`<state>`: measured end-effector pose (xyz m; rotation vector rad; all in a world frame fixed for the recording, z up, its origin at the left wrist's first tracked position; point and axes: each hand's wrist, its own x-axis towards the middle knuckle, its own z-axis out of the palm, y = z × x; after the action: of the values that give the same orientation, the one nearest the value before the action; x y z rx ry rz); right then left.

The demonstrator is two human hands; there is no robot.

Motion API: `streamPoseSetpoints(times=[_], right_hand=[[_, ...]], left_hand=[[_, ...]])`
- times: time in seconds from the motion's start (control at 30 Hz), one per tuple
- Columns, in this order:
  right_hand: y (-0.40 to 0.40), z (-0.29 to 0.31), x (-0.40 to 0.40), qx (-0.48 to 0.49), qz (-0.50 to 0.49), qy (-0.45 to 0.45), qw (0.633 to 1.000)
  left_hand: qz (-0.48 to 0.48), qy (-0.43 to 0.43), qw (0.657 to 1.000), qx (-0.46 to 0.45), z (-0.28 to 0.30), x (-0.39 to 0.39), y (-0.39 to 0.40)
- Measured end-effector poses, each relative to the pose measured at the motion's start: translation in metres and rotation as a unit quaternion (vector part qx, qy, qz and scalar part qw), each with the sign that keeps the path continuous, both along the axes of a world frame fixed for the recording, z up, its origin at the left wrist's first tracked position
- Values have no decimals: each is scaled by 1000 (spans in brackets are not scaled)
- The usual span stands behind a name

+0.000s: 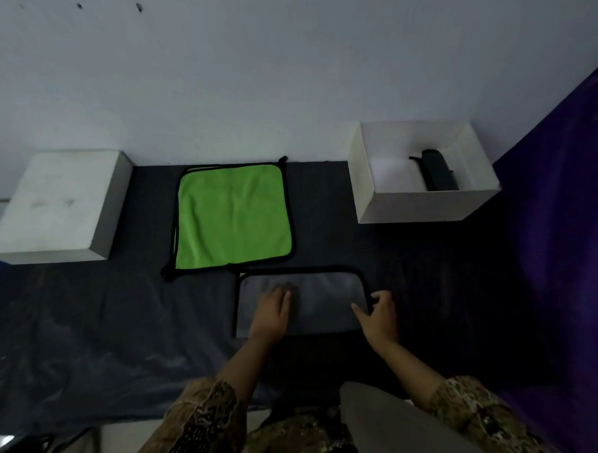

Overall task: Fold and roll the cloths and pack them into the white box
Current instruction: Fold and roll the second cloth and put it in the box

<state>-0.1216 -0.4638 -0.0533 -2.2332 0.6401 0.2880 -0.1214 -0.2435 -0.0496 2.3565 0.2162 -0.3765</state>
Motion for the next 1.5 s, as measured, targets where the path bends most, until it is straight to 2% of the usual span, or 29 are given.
streamPoseSetpoints(times=[0.1, 0.23, 0.3, 0.37, 0.43, 0.5, 0.57, 0.63, 0.67, 0.73, 0.77, 0.8, 0.97, 1.1, 1.3, 1.5], right_hand=[[5, 7, 1, 63, -55, 45, 996], [0, 18, 9, 123, -41, 149, 980], [-7, 28, 10, 128, -19, 156, 979], [-16, 37, 12, 112, 21, 137, 984], [-21, 46, 12, 180, 61, 112, 975], [-16, 53, 13, 265, 106, 128, 950], [-4, 62, 13, 293, 154, 199, 922], [7, 64, 13, 317, 190, 253, 894], [12, 63, 12, 324, 200, 261, 887], [19, 61, 11, 324, 190, 241, 895], [23, 60, 10, 316, 173, 221, 906], [25, 58, 9, 306, 157, 204, 917], [43, 38, 3, 204, 129, 184, 953], [65, 25, -2, 159, 129, 178, 963], [80, 10, -7, 89, 136, 115, 980], [81, 5, -7, 48, 151, 95, 983]], left_hand=[[30, 27, 997, -59, 0, -7, -19], [41, 41, 997, -41, -1, -11, -30], [34, 90, 994, -52, 2, -10, -35], [69, 164, 975, -134, 13, -8, -42], [133, 208, 931, -269, 24, -1, -53], [212, 240, 844, -432, 30, 7, -62], [250, 243, 783, -516, 36, 14, -64], [253, 232, 762, -550, 39, 15, -59], [248, 225, 784, -523, 37, 14, -55], [243, 186, 859, -411, 26, 11, -40], [251, 153, 885, -361, 19, 9, -31], [256, 133, 897, -335, 14, 7, -21], [229, 77, 930, -276, 7, 4, 26], [213, 66, 953, -203, -3, 10, 48], [249, 49, 961, -105, -17, 11, 59], [255, -12, 962, -93, -16, 12, 61]])
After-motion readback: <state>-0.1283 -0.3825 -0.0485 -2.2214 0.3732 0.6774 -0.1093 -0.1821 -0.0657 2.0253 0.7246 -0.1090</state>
